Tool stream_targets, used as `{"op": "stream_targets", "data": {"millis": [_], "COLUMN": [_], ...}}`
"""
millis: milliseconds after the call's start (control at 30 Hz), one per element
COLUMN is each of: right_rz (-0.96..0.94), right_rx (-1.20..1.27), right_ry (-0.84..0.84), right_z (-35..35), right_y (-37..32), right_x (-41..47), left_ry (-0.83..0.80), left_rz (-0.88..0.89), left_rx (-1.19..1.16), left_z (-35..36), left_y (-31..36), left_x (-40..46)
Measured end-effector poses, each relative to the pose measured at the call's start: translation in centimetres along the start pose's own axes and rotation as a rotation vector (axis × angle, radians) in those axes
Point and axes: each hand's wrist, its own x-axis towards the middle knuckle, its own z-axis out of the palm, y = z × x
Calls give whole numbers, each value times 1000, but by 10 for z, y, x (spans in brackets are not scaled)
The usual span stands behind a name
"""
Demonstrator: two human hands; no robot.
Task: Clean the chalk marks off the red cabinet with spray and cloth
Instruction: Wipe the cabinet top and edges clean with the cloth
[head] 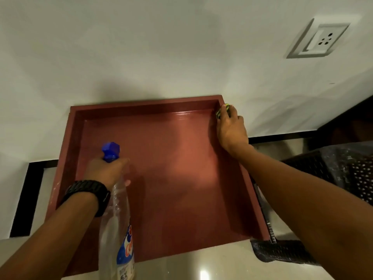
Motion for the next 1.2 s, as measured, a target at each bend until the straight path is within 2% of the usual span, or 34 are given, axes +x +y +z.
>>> {"op": "stream_targets", "data": {"millis": [167, 467, 733, 867, 933, 1033, 1100, 1200], "right_rz": [35, -35, 75, -110, -270, -453, -466, -506], "right_rx": [50, -157, 87, 120, 206, 400, 491, 494], "right_ry": [16, 169, 185, 161, 130, -7, -95, -207], "right_z": [3, 13, 36, 43, 46, 49, 48, 48], "right_y": [-6, -25, -138, -191, -228, -294, -328, -357], "right_x": [45, 49, 38, 30, 27, 29, 35, 35], "left_ry": [5, -3, 33, 31, 30, 33, 33, 24], "left_rz": [16, 11, 97, 109, 108, 109, 129, 142], "left_rx": [8, -10, 11, -12, -10, -45, -59, -98], "left_z": [-8, -33, -60, -75, -81, -90, -94, -104], "left_y": [-1, -8, -20, -26, -31, -41, -46, -56], "left_x": [8, 16, 20, 18, 17, 15, 14, 13]}}
